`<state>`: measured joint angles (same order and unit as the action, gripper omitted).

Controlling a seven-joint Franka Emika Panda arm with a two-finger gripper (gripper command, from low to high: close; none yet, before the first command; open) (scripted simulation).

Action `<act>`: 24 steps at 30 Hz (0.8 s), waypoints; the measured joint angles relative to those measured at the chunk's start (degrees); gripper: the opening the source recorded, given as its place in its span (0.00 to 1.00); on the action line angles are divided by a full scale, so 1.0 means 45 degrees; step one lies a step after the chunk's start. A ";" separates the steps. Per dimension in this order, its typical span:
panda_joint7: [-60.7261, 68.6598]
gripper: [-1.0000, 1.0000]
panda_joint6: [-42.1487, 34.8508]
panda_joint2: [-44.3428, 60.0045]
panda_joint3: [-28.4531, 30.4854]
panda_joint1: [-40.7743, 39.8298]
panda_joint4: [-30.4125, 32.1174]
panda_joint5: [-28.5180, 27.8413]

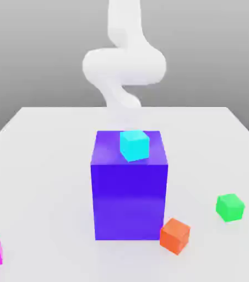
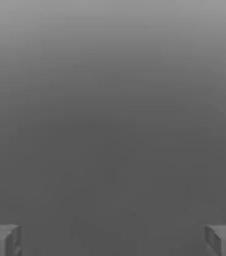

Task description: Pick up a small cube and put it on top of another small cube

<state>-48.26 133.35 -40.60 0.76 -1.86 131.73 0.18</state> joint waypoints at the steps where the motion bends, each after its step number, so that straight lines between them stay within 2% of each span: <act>1: -0.0235 0.50 0.0151 0.0501 0.0081 -0.0171 -0.0005 0.0013; 14: -0.2909 0.50 0.1966 0.6531 0.1301 -0.2071 -0.0063 0.0377; 24: -0.4506 0.50 0.3329 1.1186 0.2201 -0.3604 -0.0115 0.1290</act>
<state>-68.54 148.33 9.73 10.67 -18.08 131.21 5.98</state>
